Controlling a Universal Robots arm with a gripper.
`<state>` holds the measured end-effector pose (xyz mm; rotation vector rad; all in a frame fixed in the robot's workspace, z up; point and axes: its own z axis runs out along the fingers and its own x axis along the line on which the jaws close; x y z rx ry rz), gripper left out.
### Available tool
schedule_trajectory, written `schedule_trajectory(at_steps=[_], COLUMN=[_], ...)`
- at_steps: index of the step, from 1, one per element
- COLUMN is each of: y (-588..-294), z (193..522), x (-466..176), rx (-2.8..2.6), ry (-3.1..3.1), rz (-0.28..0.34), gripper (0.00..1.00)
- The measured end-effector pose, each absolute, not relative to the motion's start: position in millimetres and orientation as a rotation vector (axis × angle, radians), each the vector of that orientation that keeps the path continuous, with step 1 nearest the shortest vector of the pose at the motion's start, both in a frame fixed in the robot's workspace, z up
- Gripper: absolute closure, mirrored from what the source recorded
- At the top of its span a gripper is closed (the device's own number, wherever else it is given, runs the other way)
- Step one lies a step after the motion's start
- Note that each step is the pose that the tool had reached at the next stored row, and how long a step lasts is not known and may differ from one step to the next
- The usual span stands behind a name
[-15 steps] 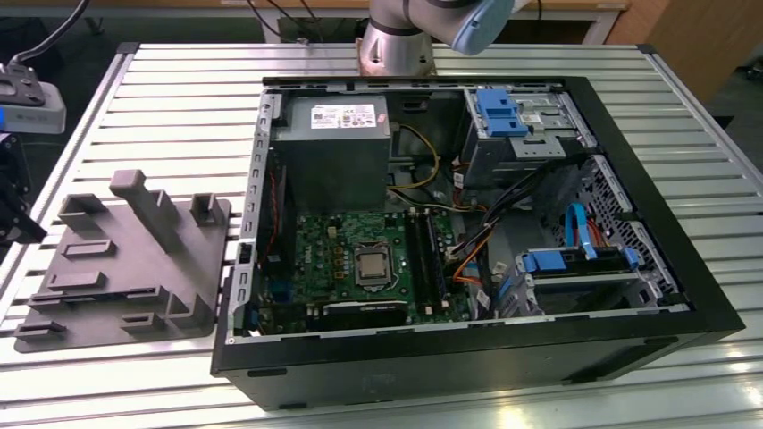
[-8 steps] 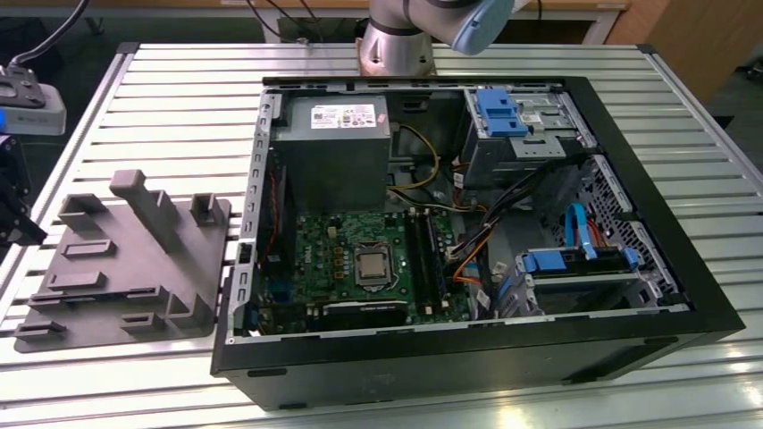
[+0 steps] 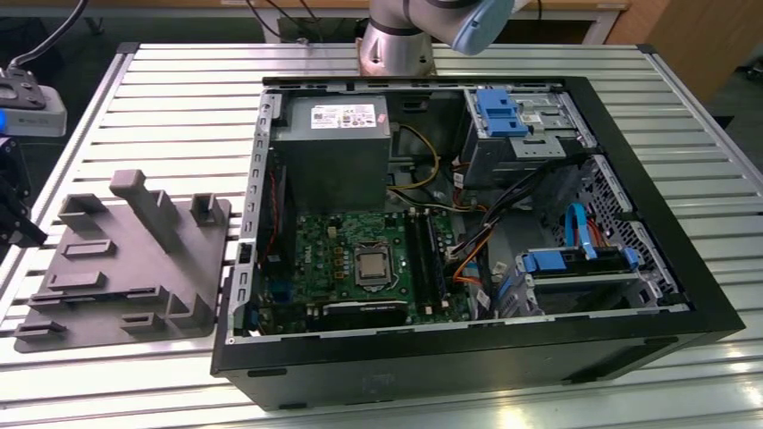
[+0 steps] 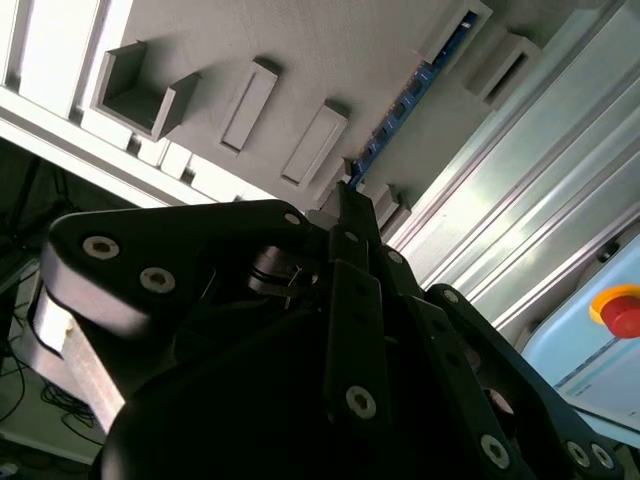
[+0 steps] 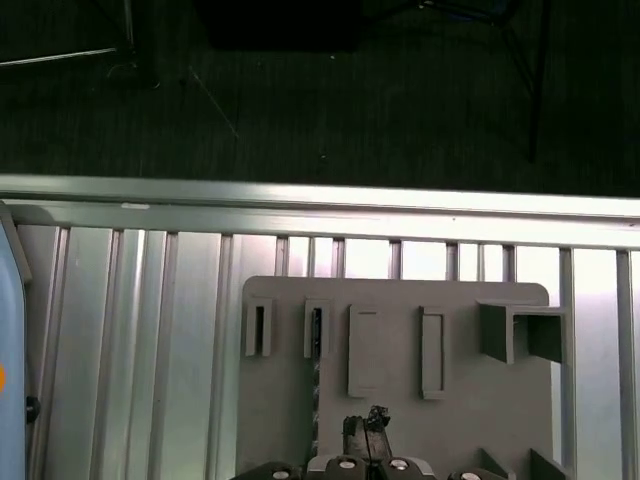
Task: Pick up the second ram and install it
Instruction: 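Pick up the second ram and move it above second insertion slot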
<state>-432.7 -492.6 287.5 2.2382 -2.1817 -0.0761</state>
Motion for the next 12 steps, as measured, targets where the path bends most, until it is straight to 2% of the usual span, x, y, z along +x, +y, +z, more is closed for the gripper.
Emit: schedule_trajectory(at_steps=[12], y=[-494.9], z=[284.7], x=[-432.6], rx=[2.257], ry=[-2.162], rz=[-0.076], gripper=[0.89])
